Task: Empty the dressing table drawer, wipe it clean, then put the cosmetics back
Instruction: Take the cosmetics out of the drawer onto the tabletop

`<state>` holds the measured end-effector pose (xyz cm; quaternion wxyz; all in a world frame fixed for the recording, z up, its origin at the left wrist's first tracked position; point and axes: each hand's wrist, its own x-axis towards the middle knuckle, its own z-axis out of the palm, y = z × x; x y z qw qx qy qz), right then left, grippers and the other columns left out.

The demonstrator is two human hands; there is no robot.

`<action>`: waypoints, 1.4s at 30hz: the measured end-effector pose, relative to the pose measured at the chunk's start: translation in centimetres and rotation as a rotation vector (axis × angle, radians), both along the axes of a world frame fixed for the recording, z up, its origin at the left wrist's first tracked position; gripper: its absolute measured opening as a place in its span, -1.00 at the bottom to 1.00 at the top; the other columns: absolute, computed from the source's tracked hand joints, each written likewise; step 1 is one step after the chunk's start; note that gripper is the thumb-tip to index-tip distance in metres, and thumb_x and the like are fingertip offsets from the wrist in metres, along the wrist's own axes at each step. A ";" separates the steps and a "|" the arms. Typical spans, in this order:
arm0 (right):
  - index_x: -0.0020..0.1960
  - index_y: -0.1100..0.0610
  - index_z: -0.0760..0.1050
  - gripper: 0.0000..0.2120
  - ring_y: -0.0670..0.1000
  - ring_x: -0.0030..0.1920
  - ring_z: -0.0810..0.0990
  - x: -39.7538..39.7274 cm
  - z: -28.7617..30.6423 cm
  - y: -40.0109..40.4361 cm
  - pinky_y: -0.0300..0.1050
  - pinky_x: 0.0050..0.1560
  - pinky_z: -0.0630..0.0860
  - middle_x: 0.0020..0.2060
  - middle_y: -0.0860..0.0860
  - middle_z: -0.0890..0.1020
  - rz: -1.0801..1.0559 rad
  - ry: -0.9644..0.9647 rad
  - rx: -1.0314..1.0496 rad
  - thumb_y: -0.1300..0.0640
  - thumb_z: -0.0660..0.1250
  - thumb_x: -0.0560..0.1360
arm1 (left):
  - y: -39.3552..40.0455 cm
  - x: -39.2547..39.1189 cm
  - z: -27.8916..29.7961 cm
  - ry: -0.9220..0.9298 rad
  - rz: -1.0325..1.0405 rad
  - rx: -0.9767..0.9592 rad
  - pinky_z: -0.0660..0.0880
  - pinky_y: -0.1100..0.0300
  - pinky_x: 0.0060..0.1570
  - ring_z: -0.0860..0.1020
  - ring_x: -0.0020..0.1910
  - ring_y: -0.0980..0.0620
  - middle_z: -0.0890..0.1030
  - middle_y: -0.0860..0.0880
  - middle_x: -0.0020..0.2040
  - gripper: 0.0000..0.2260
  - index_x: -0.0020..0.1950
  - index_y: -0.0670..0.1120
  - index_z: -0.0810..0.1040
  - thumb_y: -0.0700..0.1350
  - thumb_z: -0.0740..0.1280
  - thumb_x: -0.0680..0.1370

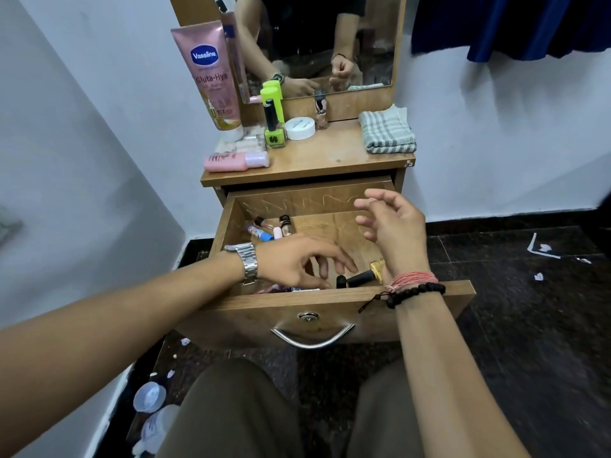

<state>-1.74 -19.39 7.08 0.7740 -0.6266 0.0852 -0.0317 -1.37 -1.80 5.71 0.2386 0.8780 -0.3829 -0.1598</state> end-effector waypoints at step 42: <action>-0.06 0.04 0.56 -0.86 -0.14 -0.28 0.57 0.0 0.1 -0.3 -0.31 -0.32 0.45 -0.13 -0.01 0.71 0.007 0.039 0.151 0.24 0.28 0.55 | 0.6 17.5 11.7 -0.611 0.731 0.004 0.51 0.17 0.03 0.56 -0.04 0.05 0.65 -0.03 -0.03 -0.84 -0.02 -0.07 0.63 -0.23 0.45 0.43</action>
